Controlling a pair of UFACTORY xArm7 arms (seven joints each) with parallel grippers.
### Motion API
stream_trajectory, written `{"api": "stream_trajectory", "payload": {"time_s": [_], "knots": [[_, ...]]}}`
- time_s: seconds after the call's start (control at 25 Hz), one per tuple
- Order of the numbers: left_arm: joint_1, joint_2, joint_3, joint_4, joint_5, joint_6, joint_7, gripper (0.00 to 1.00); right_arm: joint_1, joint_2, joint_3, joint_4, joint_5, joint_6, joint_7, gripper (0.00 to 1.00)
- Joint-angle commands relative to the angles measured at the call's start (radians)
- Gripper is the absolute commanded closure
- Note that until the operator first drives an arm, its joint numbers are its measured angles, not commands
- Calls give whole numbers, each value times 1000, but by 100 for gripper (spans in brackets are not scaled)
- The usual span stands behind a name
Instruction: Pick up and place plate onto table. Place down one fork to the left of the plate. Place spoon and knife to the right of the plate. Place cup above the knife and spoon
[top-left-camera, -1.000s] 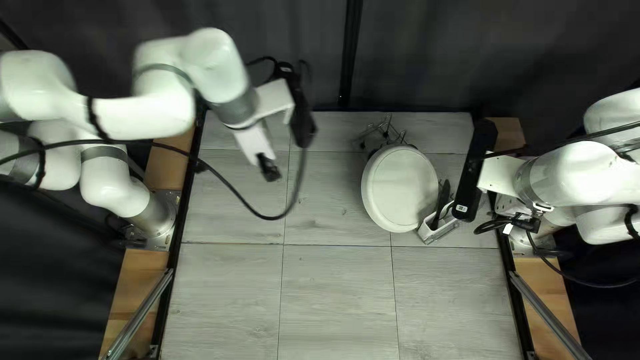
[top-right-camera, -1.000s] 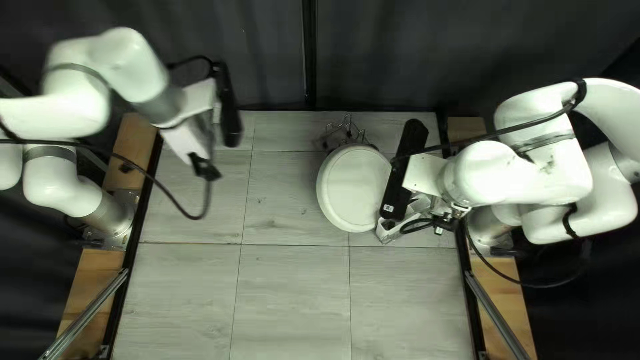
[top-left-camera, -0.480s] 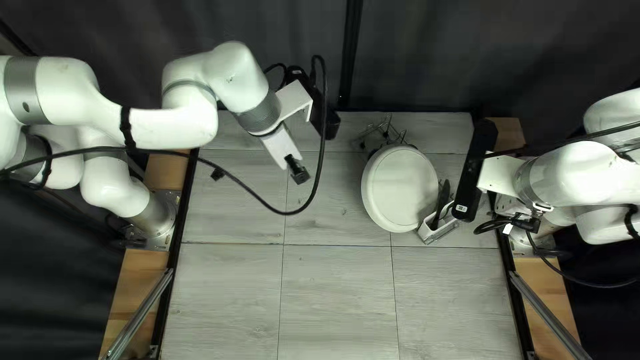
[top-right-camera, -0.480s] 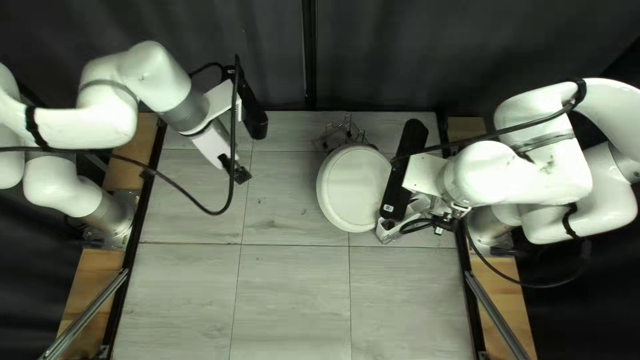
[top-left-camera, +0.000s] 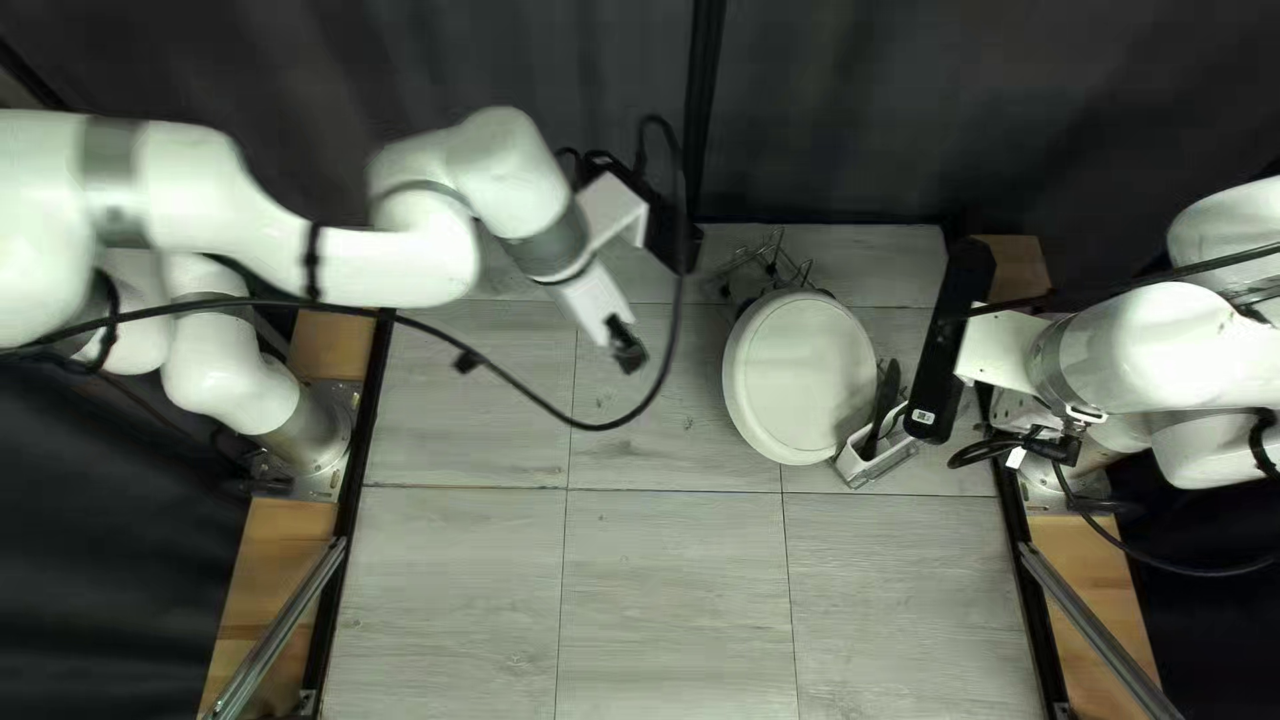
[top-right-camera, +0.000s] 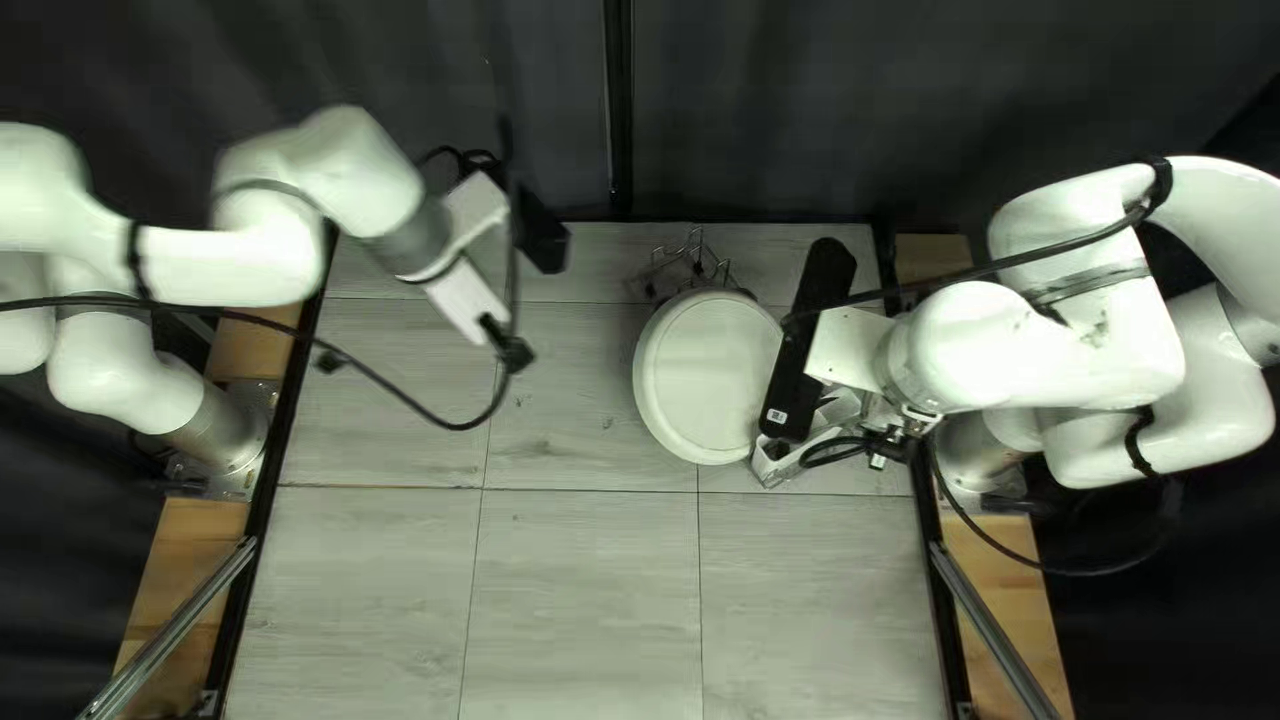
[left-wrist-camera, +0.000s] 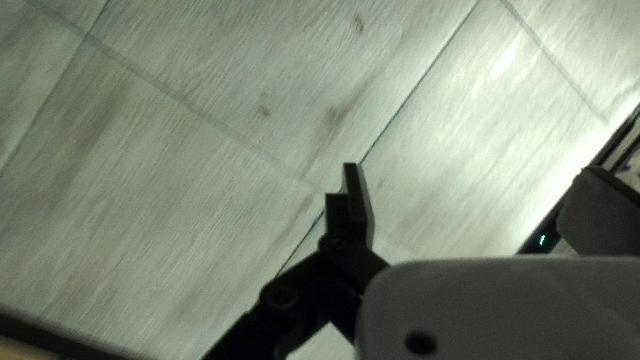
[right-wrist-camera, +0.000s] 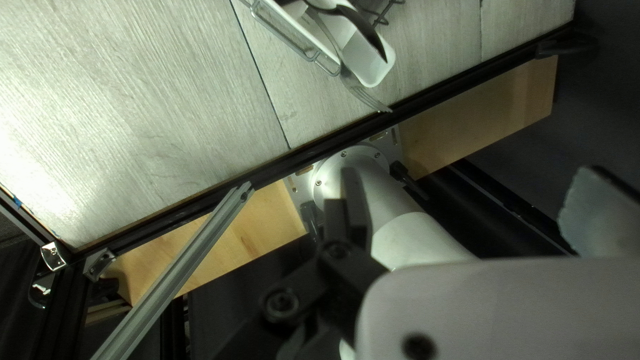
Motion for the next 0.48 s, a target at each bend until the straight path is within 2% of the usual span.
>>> {"api": "stream_trajectory", "payload": {"time_s": [0.04, 0.16, 0.48], "knots": [[-1, 79, -7, -54, -21, -211, -7, 0, 0, 0, 0, 0, 0, 0, 0, 0], [-8, 123, -11, -78, -37, -324, 5, 0, 0, 0, 0, 0, 0, 0, 0, 0], [-6, 304, -31, -42, -117, -496, 116, 0, 0, 0, 0, 0, 0, 0, 0, 0]]}}
